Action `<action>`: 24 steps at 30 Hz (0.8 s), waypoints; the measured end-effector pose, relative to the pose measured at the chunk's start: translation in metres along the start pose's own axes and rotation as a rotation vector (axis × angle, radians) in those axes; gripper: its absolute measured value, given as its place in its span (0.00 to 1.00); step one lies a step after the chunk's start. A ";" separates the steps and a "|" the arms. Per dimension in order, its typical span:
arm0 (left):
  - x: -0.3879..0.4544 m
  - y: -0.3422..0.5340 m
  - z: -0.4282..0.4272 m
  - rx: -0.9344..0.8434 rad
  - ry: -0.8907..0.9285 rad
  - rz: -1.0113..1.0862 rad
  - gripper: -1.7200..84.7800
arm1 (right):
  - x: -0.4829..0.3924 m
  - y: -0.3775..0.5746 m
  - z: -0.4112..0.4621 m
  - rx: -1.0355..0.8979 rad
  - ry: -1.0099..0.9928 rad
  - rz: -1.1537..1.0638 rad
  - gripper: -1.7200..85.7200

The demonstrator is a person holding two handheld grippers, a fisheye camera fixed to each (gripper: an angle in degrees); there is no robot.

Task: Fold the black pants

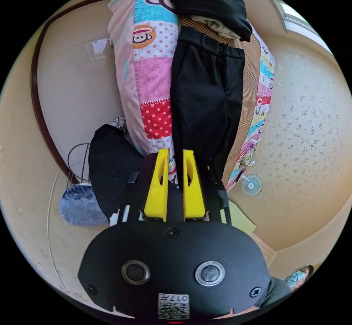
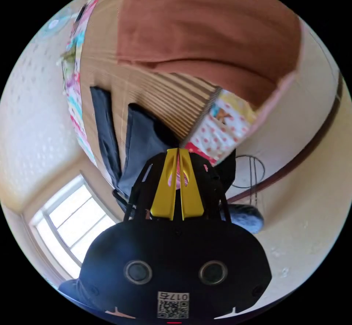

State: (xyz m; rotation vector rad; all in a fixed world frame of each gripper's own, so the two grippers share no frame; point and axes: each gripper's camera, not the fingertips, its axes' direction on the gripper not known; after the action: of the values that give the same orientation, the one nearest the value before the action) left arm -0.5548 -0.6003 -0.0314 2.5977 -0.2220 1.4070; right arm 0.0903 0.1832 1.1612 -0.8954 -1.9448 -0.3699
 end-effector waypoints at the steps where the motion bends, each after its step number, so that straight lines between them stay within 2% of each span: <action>1: -0.004 0.009 -0.001 0.009 -0.010 -0.005 0.10 | -0.027 -0.012 0.012 -0.055 0.064 -0.082 0.03; 8: -0.032 0.072 -0.014 0.078 -0.045 -0.061 0.10 | -0.224 -0.075 0.099 -0.270 0.309 -0.571 0.02; 11: -0.041 0.101 -0.016 0.081 -0.087 -0.088 0.10 | -0.292 -0.086 0.125 -0.250 0.438 -0.690 0.02; 14: -0.049 0.129 -0.017 0.093 -0.099 -0.119 0.10 | -0.332 -0.091 0.131 -0.151 0.424 -0.750 0.02; 16: -0.051 0.144 -0.019 0.107 -0.097 -0.127 0.10 | -0.340 -0.095 0.143 -0.150 0.471 -0.759 0.02; 19: -0.052 0.163 -0.021 0.112 -0.108 -0.136 0.10 | -0.326 -0.098 0.173 -0.235 0.661 -0.823 0.02; 20: -0.051 0.167 -0.021 0.111 -0.114 -0.138 0.10 | -0.319 -0.097 0.171 -0.238 0.646 -0.866 0.02; 24: -0.048 0.172 -0.022 0.101 -0.107 -0.130 0.10 | -0.305 -0.111 0.139 -0.150 0.742 -0.786 0.02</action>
State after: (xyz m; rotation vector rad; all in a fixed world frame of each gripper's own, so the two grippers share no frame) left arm -0.6351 -0.7603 -0.0452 2.7168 0.0037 1.2683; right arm 0.0144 0.0537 0.8415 0.0104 -1.4826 -1.1337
